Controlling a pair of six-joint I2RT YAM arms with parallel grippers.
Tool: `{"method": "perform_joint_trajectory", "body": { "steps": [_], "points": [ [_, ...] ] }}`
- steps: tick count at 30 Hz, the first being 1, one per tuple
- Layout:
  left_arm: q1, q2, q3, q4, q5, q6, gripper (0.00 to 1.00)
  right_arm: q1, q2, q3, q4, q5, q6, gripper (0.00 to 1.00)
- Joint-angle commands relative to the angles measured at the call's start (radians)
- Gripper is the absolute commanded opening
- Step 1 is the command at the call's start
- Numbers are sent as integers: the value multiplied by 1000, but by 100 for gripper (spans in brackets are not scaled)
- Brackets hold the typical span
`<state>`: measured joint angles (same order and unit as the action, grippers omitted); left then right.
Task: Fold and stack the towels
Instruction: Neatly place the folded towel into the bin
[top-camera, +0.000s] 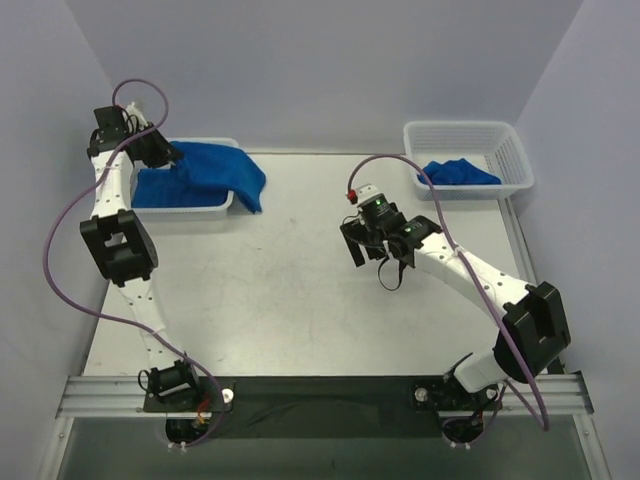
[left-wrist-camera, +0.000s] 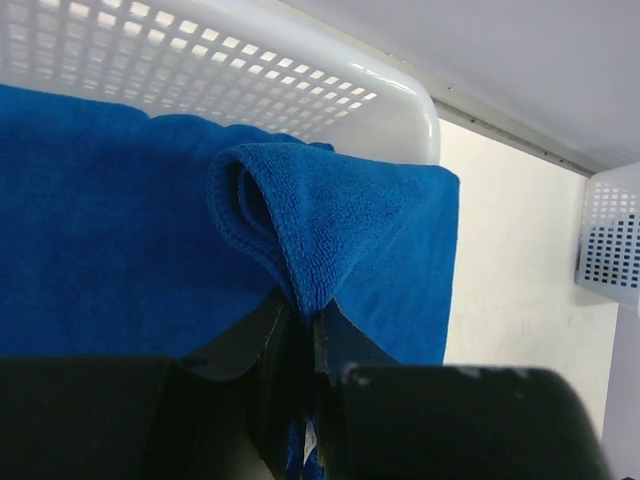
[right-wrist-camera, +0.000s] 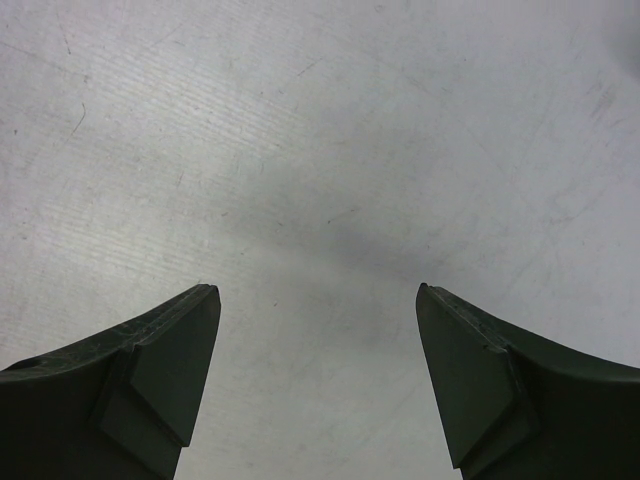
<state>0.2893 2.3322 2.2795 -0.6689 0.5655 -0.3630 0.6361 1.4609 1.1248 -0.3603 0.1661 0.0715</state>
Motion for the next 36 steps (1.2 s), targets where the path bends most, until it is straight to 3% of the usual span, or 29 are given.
{"method": "perform_joint_trajectory", "body": {
  "steps": [1,13,36],
  "points": [
    [25,-14,75,-20,-61,15,0,-6,27,53,-23,-5,-19,81],
    [60,26,109,-81,-190,104,0,-10,101,122,-34,-27,-32,80],
    [85,96,143,-5,-181,85,0,-9,141,158,-42,-36,-9,80]
  ]
}}
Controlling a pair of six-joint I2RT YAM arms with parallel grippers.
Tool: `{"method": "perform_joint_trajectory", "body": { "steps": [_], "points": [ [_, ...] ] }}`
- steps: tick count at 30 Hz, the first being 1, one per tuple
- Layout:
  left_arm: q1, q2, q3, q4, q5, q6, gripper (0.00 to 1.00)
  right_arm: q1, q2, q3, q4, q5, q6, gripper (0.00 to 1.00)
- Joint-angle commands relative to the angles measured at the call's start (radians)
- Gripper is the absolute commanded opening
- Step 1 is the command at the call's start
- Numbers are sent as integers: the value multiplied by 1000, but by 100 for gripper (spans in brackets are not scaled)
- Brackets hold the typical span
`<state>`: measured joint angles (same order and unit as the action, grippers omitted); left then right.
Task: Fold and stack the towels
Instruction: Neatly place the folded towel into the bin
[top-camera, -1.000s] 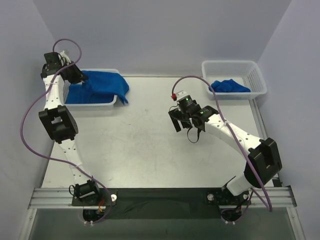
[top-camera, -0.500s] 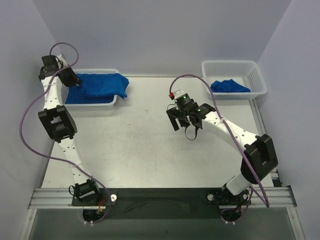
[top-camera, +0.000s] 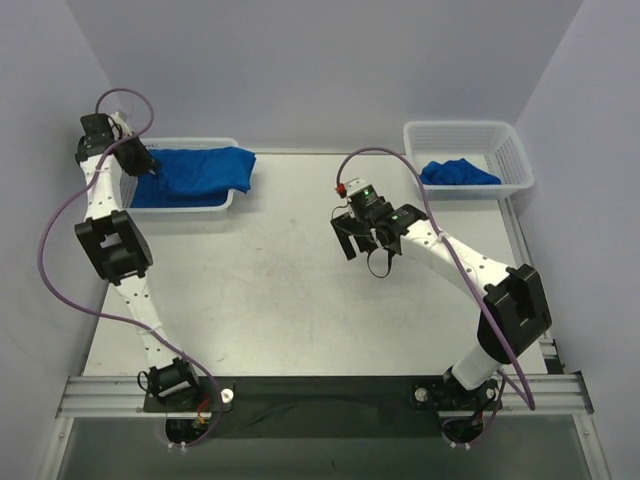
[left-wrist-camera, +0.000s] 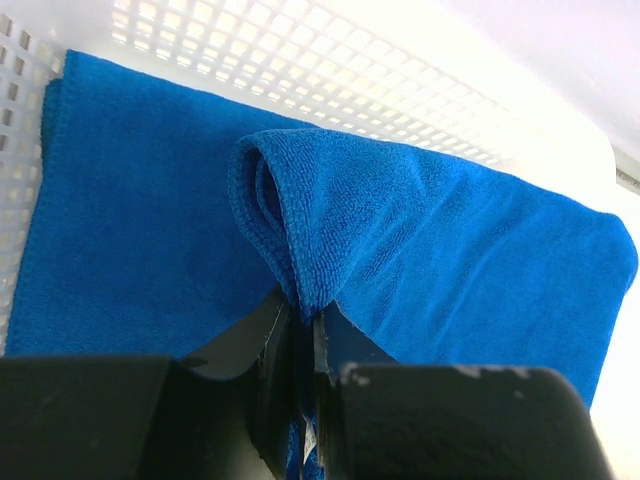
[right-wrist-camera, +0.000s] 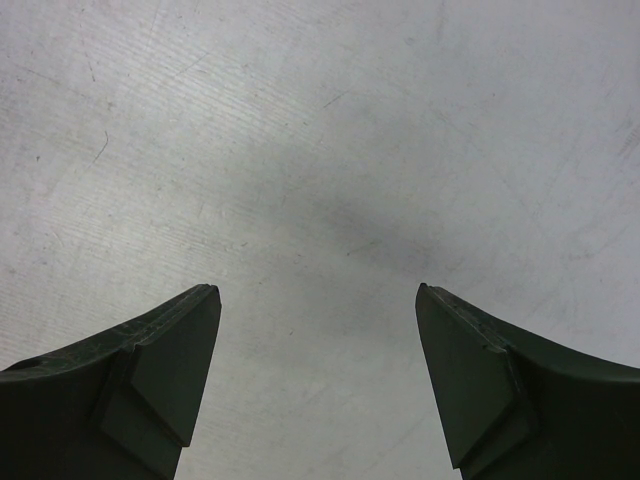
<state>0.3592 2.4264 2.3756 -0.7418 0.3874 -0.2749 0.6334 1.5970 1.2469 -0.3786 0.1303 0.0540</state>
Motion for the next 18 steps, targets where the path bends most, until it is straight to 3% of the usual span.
{"method": "perform_joint_trajectory", "body": {
  "steps": [1,18],
  "points": [
    [14,5,45,73,8,-4,0,-8,4,37,-23,2,9,80],
    [17,10,7,125,-18,-32,0,-8,17,60,-37,12,4,80]
  ]
}}
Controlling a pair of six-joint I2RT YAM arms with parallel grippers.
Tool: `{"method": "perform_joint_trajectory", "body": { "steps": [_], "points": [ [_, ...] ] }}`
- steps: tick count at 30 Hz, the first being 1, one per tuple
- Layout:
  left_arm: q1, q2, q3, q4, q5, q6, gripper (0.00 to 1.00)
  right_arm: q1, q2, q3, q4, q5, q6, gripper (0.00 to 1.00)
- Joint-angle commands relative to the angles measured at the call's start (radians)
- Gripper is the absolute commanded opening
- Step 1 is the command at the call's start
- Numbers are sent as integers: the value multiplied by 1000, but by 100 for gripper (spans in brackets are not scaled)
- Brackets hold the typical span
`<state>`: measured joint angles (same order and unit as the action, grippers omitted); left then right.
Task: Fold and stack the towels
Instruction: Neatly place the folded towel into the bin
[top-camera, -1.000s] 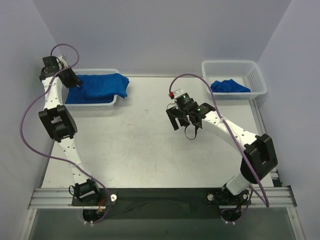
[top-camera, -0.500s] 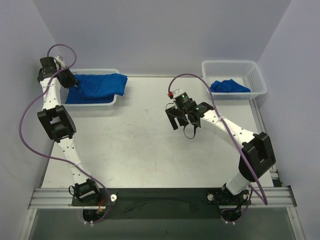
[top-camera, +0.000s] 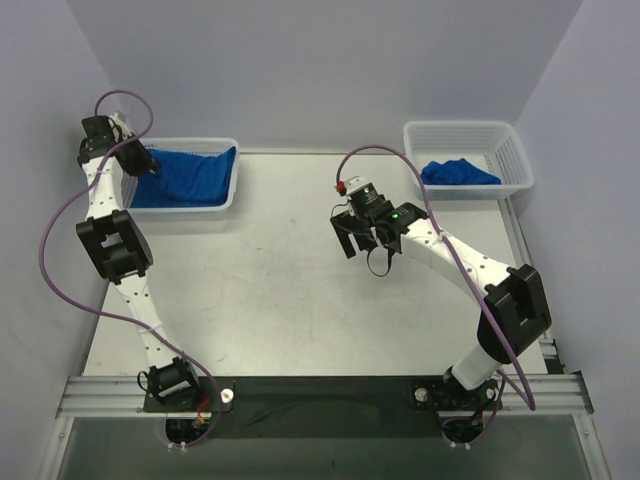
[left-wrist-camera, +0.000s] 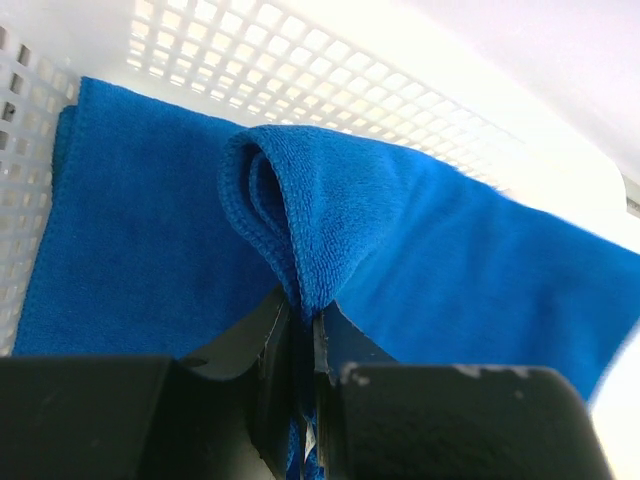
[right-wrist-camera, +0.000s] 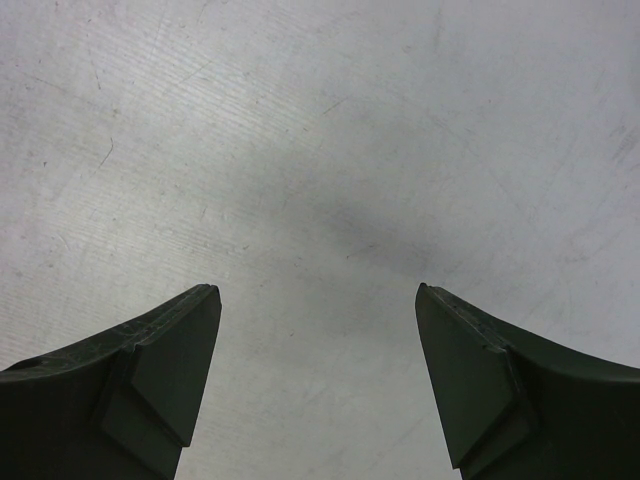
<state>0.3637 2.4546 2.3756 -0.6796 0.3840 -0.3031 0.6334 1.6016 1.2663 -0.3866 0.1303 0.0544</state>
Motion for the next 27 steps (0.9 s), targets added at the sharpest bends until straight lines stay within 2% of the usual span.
{"method": "perform_joint_trajectory", "body": {
  "steps": [1,14,27],
  "points": [
    [12,-20,2,63,-17,-5,0,-8,14,44,-29,12,5,80],
    [15,-75,-30,64,-51,-18,0,-8,35,61,-35,12,-1,80],
    [17,-109,17,64,-33,-19,0,-8,49,73,-32,17,-11,80]
  ]
}}
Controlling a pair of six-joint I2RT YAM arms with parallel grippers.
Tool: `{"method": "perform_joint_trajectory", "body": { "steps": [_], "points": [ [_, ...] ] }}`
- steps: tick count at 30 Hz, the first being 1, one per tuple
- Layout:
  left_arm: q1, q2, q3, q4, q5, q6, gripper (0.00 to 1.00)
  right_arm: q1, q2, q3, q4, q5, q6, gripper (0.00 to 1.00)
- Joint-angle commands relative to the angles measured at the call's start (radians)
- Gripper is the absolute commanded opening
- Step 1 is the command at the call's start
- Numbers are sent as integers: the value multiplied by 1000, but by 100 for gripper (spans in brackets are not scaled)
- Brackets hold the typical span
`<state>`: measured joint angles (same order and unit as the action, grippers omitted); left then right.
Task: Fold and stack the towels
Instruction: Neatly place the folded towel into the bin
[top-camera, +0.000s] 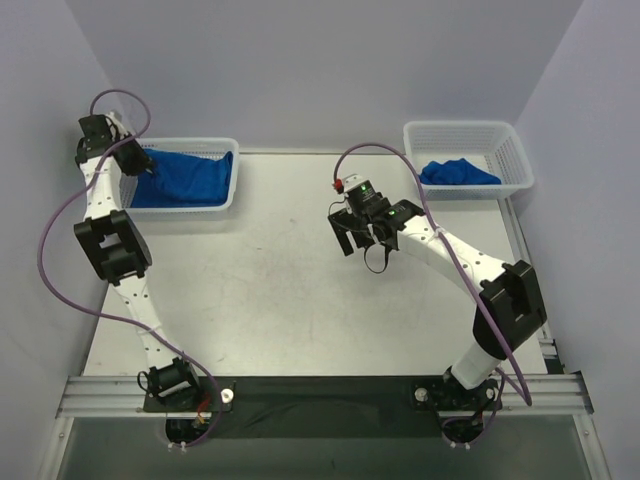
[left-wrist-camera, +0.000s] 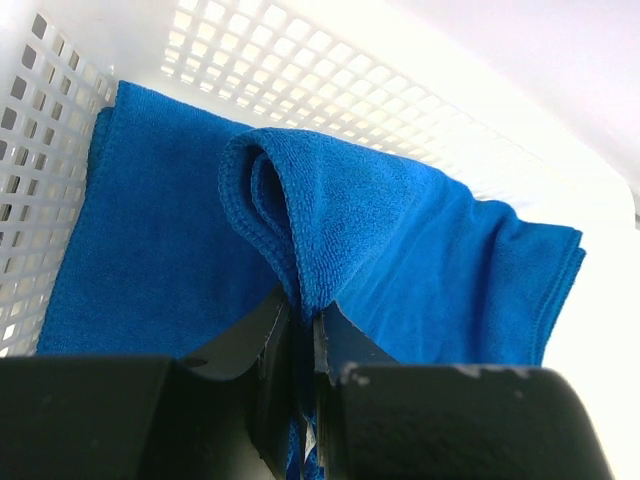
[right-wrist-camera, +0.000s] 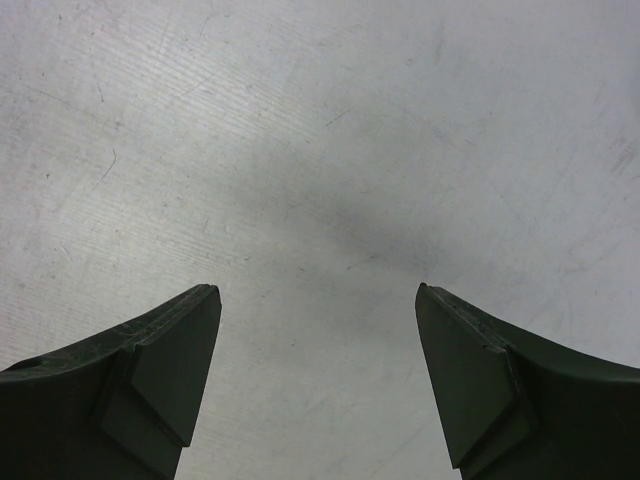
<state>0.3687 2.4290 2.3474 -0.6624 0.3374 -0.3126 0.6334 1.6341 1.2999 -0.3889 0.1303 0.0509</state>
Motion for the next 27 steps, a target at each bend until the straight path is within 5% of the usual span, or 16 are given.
{"method": "perform_joint_trajectory", "body": {
  "steps": [1,27],
  "points": [
    [12,-87,47,47,15,-11,0,-8,17,41,-31,17,-6,80],
    [22,-125,29,14,-47,-3,0,-12,44,70,-31,12,-16,80]
  ]
}}
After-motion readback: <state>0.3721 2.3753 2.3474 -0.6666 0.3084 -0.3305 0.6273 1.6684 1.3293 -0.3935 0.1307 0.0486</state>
